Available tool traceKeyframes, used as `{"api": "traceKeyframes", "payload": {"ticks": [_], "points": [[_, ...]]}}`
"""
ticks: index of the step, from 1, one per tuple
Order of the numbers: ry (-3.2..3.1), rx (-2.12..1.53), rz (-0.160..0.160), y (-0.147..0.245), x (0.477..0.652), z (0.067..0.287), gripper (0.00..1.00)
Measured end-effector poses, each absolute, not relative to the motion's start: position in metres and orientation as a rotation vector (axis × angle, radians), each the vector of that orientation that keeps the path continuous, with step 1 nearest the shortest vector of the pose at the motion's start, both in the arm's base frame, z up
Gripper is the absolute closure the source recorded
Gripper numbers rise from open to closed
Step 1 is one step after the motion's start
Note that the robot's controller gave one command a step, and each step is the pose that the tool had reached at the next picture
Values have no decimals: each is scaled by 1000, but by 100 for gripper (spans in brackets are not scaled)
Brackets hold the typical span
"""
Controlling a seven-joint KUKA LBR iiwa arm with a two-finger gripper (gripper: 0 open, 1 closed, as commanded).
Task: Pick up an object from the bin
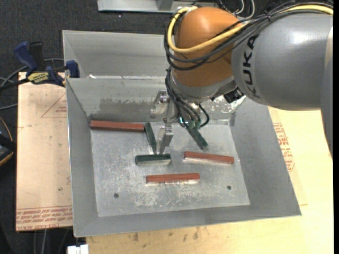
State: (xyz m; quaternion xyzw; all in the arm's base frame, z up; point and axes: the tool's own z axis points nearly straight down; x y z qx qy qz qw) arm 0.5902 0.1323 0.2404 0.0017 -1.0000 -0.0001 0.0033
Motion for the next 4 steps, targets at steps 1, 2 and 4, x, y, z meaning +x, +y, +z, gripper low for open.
{"api": "traceKeyframes", "payload": {"ticks": [1, 2, 4], "points": [[-3143, 1, -2, 132, 592, 245, 0], [-3146, -87, -4, 117, 573, 198, 0], [-3179, -113, -19, 103, 596, 84, 100]]}}
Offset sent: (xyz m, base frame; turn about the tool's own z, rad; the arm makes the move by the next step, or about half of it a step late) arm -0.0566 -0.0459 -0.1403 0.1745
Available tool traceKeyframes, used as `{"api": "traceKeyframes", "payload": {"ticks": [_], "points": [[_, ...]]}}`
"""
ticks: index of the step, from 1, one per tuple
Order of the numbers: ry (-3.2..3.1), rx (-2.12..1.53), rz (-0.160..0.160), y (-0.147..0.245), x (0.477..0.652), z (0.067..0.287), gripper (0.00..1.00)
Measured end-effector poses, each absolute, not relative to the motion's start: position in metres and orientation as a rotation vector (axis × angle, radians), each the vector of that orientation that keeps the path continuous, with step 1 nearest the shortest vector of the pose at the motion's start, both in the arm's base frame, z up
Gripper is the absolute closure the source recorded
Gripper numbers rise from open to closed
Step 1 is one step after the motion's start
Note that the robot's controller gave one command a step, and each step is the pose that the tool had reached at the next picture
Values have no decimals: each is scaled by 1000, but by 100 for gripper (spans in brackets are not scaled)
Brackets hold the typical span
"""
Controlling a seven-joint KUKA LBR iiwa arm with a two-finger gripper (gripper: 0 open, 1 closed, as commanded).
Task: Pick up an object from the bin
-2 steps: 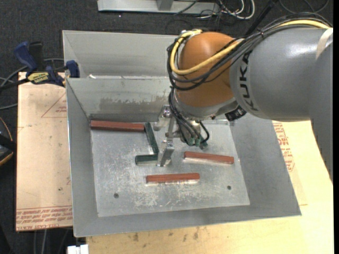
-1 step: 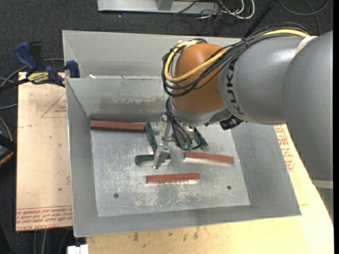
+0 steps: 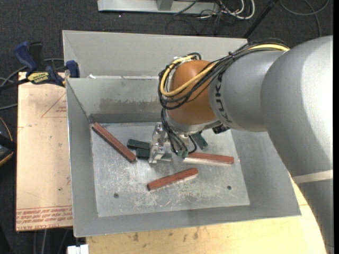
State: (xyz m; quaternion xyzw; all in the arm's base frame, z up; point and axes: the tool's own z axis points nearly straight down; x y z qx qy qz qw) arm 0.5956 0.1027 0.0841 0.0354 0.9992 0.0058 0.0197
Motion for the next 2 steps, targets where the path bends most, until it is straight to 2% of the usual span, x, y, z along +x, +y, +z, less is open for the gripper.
{"api": "traceKeyframes", "payload": {"ticks": [1, 2], "points": [[3100, 110, 18, 103, 596, 84, 100], [3138, 87, 4, 106, 586, 113, 100]]}}
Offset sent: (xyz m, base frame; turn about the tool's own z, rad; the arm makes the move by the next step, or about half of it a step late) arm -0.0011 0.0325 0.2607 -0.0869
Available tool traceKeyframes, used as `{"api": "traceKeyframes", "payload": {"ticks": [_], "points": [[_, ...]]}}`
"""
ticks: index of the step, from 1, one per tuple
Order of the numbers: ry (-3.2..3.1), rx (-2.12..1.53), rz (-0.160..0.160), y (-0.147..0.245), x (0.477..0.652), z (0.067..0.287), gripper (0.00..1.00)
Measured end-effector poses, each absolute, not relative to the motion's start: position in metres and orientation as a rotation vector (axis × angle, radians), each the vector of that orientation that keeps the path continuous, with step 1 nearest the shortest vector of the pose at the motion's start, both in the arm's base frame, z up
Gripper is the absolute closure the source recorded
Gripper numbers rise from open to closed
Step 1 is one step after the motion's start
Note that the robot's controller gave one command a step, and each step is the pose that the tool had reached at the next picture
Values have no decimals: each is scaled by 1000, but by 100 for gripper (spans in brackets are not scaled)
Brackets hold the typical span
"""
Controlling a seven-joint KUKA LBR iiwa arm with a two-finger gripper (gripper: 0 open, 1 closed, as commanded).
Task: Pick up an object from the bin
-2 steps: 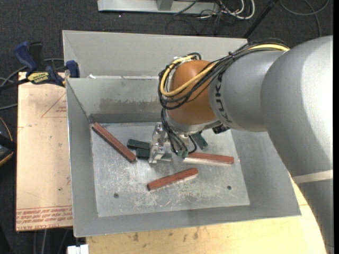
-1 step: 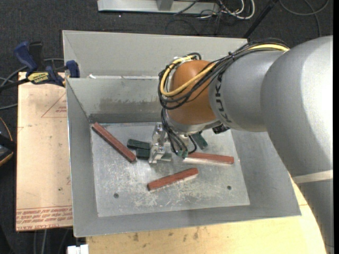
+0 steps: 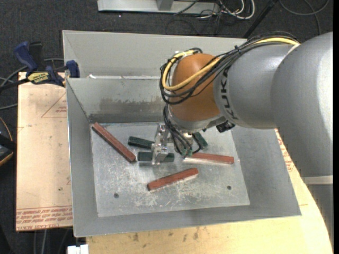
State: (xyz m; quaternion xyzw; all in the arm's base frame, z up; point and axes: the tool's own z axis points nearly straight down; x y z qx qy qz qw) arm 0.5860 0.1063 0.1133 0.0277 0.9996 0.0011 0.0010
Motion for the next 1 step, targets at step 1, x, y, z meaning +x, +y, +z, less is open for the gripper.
{"api": "traceKeyframes", "payload": {"ticks": [1], "points": [[3096, -489, 2, 109, 569, 291, 100]]}}
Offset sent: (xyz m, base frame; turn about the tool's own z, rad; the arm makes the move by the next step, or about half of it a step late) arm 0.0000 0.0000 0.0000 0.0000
